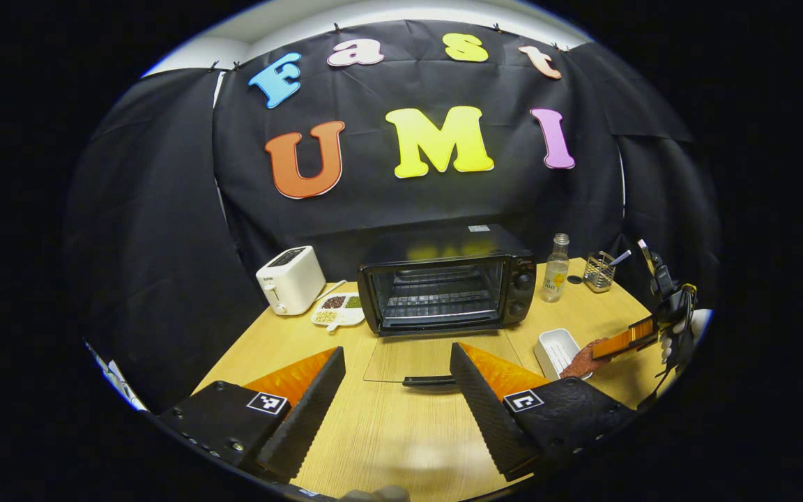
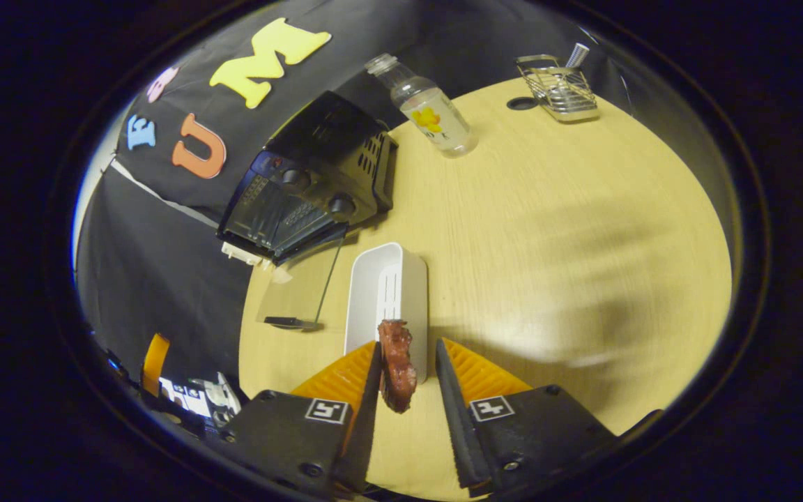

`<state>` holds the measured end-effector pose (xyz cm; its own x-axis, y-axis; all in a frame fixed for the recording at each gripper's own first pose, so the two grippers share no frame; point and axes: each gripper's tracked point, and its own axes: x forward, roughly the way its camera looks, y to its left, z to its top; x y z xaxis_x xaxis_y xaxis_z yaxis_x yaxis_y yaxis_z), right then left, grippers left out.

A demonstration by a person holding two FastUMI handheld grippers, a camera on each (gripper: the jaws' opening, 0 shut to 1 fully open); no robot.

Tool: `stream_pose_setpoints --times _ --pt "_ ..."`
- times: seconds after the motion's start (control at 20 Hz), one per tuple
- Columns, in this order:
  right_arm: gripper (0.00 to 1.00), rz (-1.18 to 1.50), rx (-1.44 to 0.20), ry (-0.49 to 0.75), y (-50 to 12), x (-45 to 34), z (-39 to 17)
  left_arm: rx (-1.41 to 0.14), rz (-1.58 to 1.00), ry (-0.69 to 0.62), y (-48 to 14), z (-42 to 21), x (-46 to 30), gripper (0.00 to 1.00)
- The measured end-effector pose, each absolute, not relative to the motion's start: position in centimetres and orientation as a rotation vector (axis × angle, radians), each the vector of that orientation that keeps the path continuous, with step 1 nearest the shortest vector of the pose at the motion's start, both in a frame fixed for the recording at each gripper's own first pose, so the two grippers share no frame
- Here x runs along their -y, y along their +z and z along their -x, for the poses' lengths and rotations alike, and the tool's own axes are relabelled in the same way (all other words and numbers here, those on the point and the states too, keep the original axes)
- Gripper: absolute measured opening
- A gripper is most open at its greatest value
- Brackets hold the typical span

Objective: Open the electric oven with the left hand, put the food in, and close the electric oven.

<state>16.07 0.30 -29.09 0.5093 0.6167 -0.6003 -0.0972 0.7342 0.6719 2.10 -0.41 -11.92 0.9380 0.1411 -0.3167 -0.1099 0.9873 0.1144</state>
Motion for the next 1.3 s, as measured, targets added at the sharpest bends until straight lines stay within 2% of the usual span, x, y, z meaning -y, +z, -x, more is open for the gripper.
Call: stream_pose_setpoints --times 0.05,0.2,0.45,0.7,0.9,1.1,1.15,1.2,1.3 --pt "0.36 -0.635 -0.957 0.474 -29.2 -0.4 -16.1 -0.325 -0.094 0.138 -11.7 -2.1 0.6 0.97" --pt "0.17 -0.662 -0.987 0.501 -28.6 -0.8 -15.9 -0.324 -0.093 0.164 -11.5 -1.8 1.0 0.97" --pt "0.16 -0.566 -0.952 0.520 -26.1 -1.3 -15.1 -0.310 -0.069 0.185 -10.7 -0.8 0.6 0.97" --pt "0.16 -0.496 -0.800 0.531 -19.9 -3.2 -15.0 -0.283 -0.083 0.172 -9.5 -0.5 -1.5 0.97" --pt "0.16 -0.575 -0.691 0.547 -15.7 -8.0 -15.5 -0.298 -0.086 0.145 -9.6 0.1 -3.9 0.97" --pt "0.16 -0.665 -0.604 0.518 -14.4 -12.8 -17.3 -0.305 -0.068 0.113 -9.5 1.3 -6.0 0.97" --pt "0.12 -0.700 -0.584 0.503 -14.4 -14.3 -18.1 -0.303 -0.076 0.103 -9.5 1.4 -6.4 0.97" --pt "0.16 -0.740 -0.557 0.486 -14.3 -15.4 -19.0 -0.305 -0.084 0.095 -9.5 1.5 -7.0 0.97" --pt "0.16 -0.841 -0.484 0.420 -14.2 -17.4 -21.4 -0.304 -0.097 0.083 -9.2 1.8 -8.0 0.97"
